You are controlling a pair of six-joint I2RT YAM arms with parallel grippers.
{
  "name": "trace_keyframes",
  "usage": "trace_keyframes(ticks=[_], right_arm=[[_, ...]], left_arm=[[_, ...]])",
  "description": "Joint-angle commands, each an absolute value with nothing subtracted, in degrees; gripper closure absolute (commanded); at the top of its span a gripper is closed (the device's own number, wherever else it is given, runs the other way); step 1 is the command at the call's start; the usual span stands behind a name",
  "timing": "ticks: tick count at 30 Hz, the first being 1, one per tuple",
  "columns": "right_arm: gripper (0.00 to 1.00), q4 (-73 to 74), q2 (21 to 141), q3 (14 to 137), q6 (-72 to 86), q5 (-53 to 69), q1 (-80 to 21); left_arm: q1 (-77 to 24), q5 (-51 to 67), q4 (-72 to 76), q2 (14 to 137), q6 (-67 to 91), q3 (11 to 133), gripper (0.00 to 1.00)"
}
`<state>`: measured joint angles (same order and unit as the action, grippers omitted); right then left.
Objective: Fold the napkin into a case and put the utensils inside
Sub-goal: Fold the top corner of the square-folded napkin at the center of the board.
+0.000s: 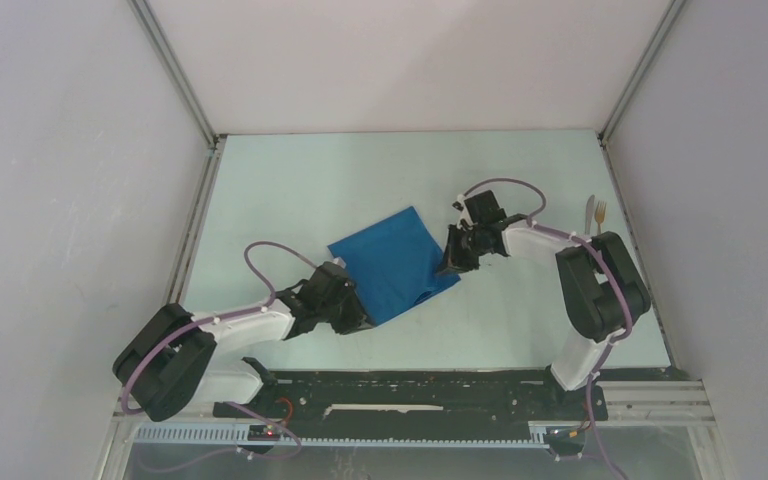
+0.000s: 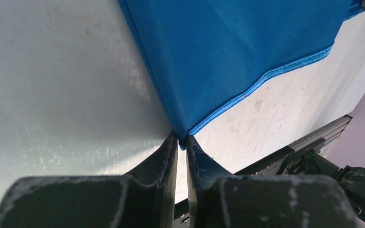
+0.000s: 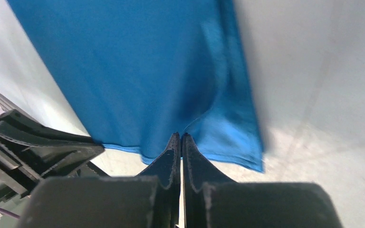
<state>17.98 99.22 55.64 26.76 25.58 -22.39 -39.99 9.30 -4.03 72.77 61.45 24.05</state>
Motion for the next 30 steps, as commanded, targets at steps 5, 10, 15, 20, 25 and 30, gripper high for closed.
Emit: trace_keyframes(ticks=[5, 10, 15, 20, 25, 30], right_arm=[[1.00, 16.7, 100.9, 65.1, 28.6, 25.0, -27.4], [1.00, 18.1, 105.7, 71.8, 28.8, 27.8, -29.2], [1.00, 18.5, 111.3, 78.3, 28.9, 29.7, -31.4], [1.00, 20.3, 116.7, 86.4, 28.5, 31.6, -33.5], [1.00, 22.2, 120.3, 92.3, 28.0, 31.8, -34.4], [1.00, 25.0, 124.3, 96.5, 25.2, 33.5, -35.7]], left_arm=[[-39.7, 9.2, -2.2, 72.5, 61.2, 22.6, 0.83], [-39.7, 9.3, -2.1, 72.8, 61.0, 22.7, 0.82], [-39.7, 8.7, -3.0, 71.9, 60.6, 22.8, 0.80], [-39.7, 7.6, -4.8, 70.7, 60.0, 23.2, 0.79], [-39.7, 7.6, -5.4, 70.4, 59.7, 23.2, 0.72], [-39.7, 7.7, -7.9, 65.5, 59.3, 23.1, 0.47]])
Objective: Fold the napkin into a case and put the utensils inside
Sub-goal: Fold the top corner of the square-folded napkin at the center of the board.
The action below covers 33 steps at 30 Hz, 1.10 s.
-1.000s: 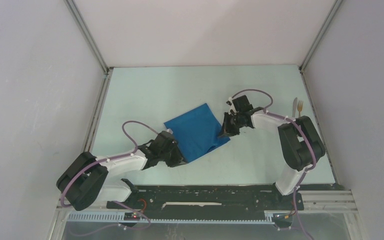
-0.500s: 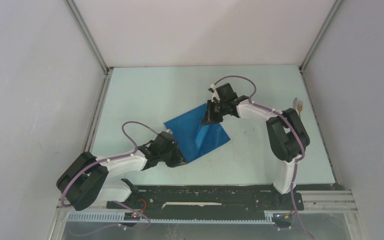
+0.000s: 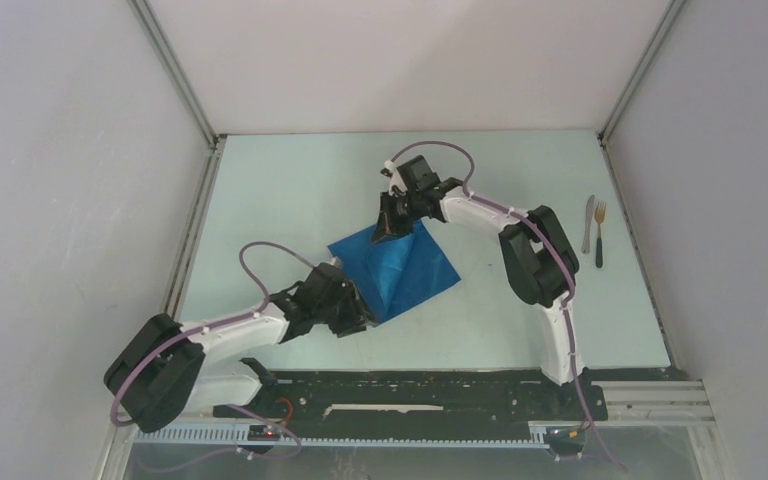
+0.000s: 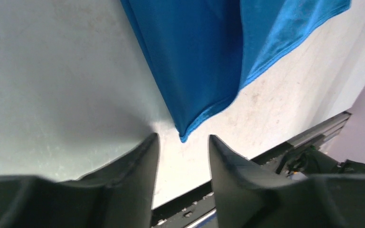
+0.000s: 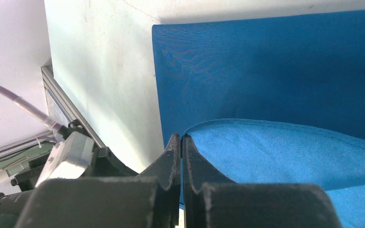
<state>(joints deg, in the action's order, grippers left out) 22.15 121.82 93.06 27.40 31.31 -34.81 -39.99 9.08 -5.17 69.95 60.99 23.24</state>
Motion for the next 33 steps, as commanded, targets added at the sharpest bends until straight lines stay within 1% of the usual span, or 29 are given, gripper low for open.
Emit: trace_keyframes(ticks=[1, 5, 7, 10, 13, 16, 21, 33], right_arm=[[1.00, 25.1, 125.1, 97.1, 24.9, 34.2, -35.7], [1.00, 25.8, 127.9, 100.2, 23.7, 36.0, -36.4], [1.00, 26.6, 129.5, 102.7, 23.3, 36.2, -36.8], [1.00, 27.1, 131.5, 105.7, 23.4, 36.6, -37.1], [1.00, 27.5, 134.0, 109.1, 23.9, 37.4, -37.5], [1.00, 26.9, 136.2, 110.9, 24.7, 38.0, -37.9], [1.00, 26.4, 138.5, 114.0, 25.6, 38.6, -38.0], [1.00, 28.3, 144.5, 123.0, 26.2, 39.0, -38.5]], left_arm=[[-39.6, 7.4, -9.9, 64.0, 58.7, 23.6, 0.43], [-37.1, 7.0, -17.6, 56.5, 56.5, 25.4, 0.36], [-32.4, 8.1, -20.5, 52.3, 55.6, 25.1, 0.34], [-22.6, 12.6, -21.8, 47.9, 52.8, 24.6, 0.32], [-14.3, 17.0, -22.5, 48.3, 50.1, 26.0, 0.31], [-9.4, 21.1, -21.2, 50.6, 49.0, 27.3, 0.31], [-7.1, 21.6, -21.7, 52.0, 47.2, 29.6, 0.30], [-6.5, 21.3, -22.6, 50.8, 46.8, 28.4, 0.30]])
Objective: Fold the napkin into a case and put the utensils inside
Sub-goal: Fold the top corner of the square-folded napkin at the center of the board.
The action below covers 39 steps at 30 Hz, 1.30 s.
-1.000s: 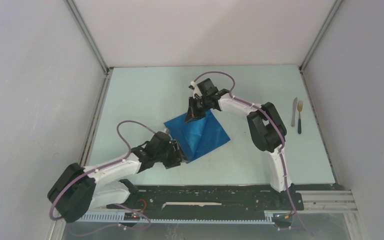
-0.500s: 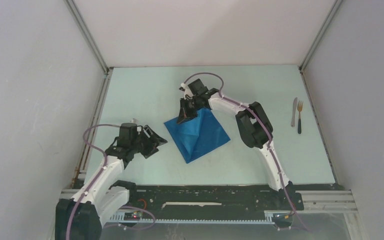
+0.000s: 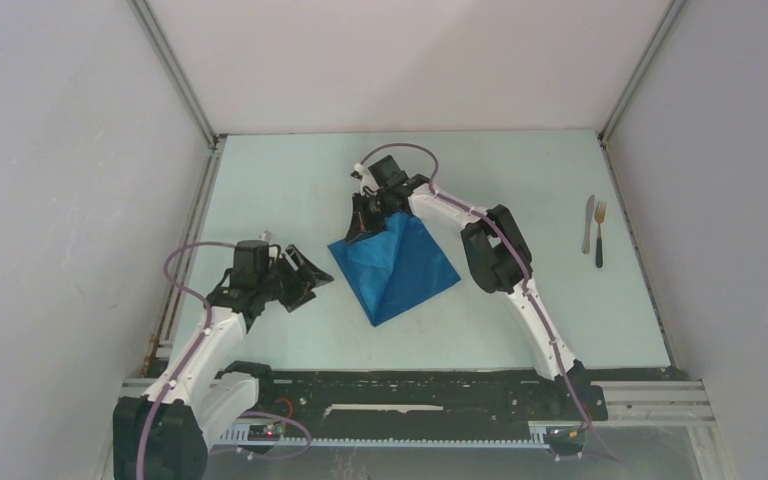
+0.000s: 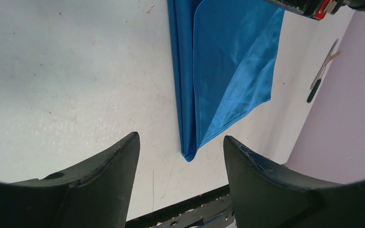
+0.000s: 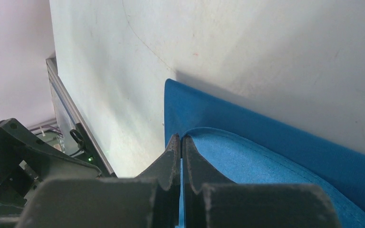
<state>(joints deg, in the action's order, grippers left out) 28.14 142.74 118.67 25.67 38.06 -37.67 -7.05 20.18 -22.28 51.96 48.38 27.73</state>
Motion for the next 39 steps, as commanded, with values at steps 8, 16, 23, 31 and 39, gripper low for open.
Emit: trace_keyframes(ticks=[8, 16, 23, 31, 39], right_arm=[[1.00, 29.8, 147.8, 127.5, 26.3, 39.0, -39.1], [0.92, 30.6, 148.6, 129.1, 25.8, 39.1, -39.2], [0.52, 34.3, 146.3, 132.1, 24.9, 39.9, -39.0], [0.36, 29.9, 133.3, 122.9, 27.9, 46.0, -35.9], [0.28, 8.0, 126.7, 101.0, 35.5, 50.7, -25.8]], left_arm=[[-6.5, 20.9, -23.1, 49.4, 46.2, 27.3, 0.30], [-6.5, 21.2, -23.0, 49.3, 46.1, 26.6, 0.30], [-6.5, 21.7, -20.6, 50.4, 46.6, 25.8, 0.29], [-6.9, 22.3, -15.5, 60.1, 45.7, 32.8, 0.33], [-10.3, 25.2, -11.4, 82.1, 47.4, 50.2, 0.66]])
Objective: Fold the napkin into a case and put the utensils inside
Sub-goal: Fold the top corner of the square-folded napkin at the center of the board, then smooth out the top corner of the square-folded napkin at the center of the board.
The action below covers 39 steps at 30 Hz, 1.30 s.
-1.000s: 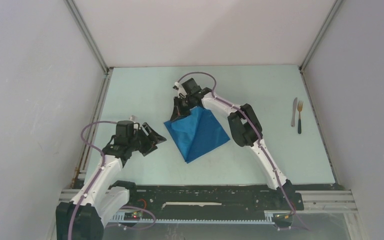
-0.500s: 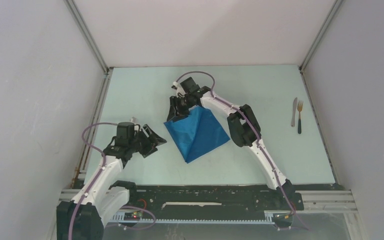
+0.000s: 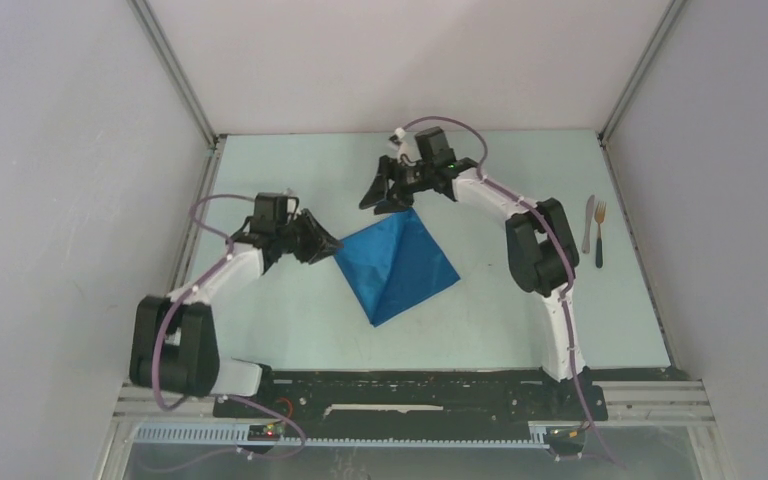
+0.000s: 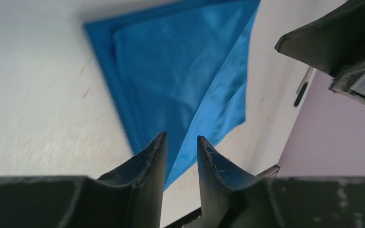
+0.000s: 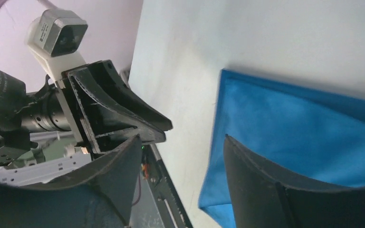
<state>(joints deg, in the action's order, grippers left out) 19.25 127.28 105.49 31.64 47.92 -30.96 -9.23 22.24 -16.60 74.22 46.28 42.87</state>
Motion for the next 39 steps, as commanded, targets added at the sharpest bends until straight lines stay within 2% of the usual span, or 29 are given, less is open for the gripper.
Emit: trace_keyframes(ticks=[1, 5, 13, 20, 34, 37, 39], right_arm=[[0.24, 7.2, 126.8, 100.4, 35.6, 50.3, -25.1], [0.16, 2.3, 127.8, 98.8, 37.4, 50.7, -22.3], [0.15, -3.5, 131.0, 98.7, 39.8, 51.5, -20.1], [0.12, -4.2, 133.1, 100.2, 39.5, 51.6, -21.0], [0.11, -3.5, 134.7, 100.4, 38.4, 50.9, -21.8], [0.11, -2.7, 134.8, 100.6, 37.6, 50.7, -21.9], [0.11, -2.7, 134.7, 100.2, 37.4, 50.6, -21.9]], left_arm=[[-10.5, 24.6, -11.3, 85.0, 47.6, 52.1, 0.68], [-11.0, 23.8, -10.8, 95.0, 48.2, 59.9, 0.71], [-11.4, 23.9, -14.6, 107.6, 45.5, 69.7, 0.74], [-10.6, 18.5, -15.4, 106.9, 44.7, 67.9, 0.76], [-9.5, 15.7, -15.8, 103.7, 43.2, 62.2, 0.78], [-9.0, 15.3, -16.3, 102.6, 42.6, 62.0, 0.76], [-9.0, 14.8, -17.4, 101.8, 41.9, 63.2, 0.70]])
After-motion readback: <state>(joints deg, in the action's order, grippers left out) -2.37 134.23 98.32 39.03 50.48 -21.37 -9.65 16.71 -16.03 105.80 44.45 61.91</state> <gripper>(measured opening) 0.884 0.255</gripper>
